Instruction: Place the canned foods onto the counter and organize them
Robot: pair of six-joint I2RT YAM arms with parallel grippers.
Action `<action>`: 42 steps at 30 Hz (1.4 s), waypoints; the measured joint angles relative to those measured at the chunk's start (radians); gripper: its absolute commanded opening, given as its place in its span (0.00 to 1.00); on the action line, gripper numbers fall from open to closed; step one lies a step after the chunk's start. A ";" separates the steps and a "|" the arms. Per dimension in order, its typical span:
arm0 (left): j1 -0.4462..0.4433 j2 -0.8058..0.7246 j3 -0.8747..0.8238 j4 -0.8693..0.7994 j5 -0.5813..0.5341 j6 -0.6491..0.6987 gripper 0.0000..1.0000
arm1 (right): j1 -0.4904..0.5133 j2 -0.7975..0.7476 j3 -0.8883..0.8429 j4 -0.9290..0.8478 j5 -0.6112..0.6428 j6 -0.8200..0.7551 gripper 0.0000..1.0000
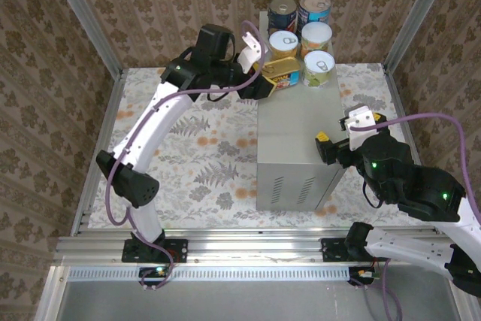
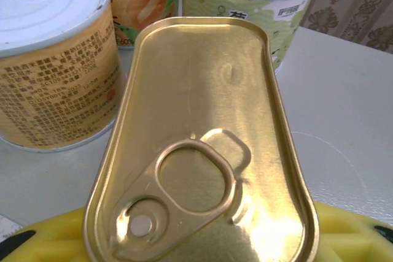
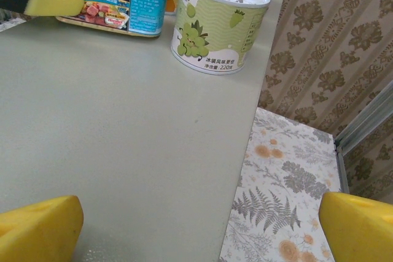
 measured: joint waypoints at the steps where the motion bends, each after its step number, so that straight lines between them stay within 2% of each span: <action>1: 0.000 0.005 0.004 -0.002 -0.005 0.003 0.60 | -0.001 0.000 0.000 0.000 0.000 -0.002 1.00; 17: 0.030 0.019 0.010 0.001 -0.030 0.015 0.75 | -0.010 0.001 0.000 0.001 0.000 -0.006 1.00; 42: 0.057 0.055 0.037 0.028 -0.032 0.014 0.76 | -0.010 0.001 0.000 0.001 0.000 -0.005 1.00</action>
